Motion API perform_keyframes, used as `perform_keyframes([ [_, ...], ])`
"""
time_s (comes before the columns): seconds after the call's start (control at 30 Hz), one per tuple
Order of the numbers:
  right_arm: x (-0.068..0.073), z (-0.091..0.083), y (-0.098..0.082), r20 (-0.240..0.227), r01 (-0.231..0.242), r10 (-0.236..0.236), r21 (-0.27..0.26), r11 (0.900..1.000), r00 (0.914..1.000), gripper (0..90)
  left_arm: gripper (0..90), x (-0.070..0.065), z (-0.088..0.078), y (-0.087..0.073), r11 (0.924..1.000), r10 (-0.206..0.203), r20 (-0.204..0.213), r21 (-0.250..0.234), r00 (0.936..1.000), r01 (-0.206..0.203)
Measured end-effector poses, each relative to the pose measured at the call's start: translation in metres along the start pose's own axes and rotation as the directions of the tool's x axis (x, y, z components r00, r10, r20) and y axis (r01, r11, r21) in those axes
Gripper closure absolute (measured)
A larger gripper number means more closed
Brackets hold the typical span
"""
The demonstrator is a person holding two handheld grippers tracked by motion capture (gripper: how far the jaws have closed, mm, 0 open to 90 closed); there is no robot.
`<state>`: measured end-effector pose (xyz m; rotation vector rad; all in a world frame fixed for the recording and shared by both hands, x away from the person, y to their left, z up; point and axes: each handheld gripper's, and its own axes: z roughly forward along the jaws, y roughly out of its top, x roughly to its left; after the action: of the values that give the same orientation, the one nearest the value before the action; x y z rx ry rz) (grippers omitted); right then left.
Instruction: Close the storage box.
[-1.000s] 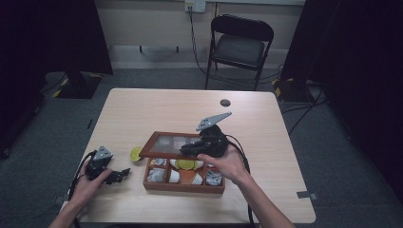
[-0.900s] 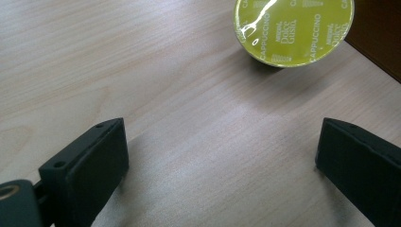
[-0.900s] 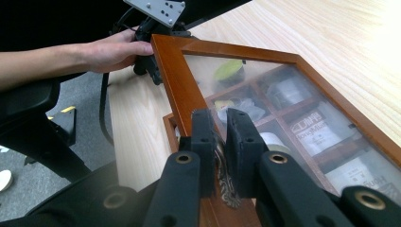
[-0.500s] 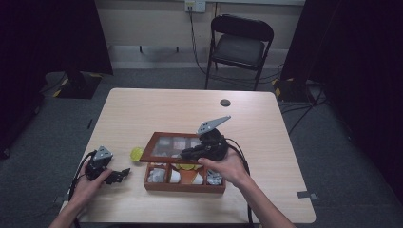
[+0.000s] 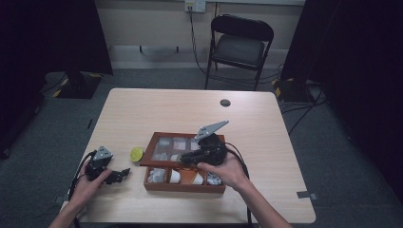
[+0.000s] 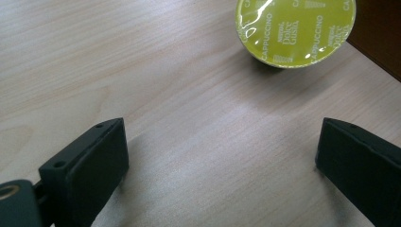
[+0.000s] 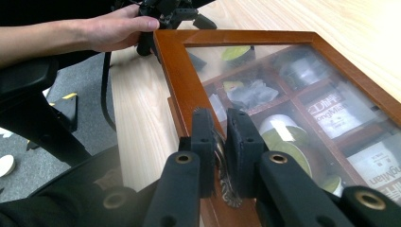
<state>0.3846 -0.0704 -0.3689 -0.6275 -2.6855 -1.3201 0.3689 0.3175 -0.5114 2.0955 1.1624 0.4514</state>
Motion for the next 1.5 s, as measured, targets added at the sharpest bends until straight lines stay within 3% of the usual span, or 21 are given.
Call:
perform_keyframes([
  [0.73,0.003,0.014,-0.014,-0.017,0.024,-0.024,0.055,0.998,0.9996,82.1,2.9,0.0,0.0,0.0,1.0,0.004,0.0,0.003,1.0,-0.004],
  [1.5,0.003,0.035,-0.033,-0.027,0.022,-0.018,0.131,0.991,0.9995,82.3,2.9,0.0,0.0,0.0,1.0,0.0,0.0,0.0,1.0,0.0],
])
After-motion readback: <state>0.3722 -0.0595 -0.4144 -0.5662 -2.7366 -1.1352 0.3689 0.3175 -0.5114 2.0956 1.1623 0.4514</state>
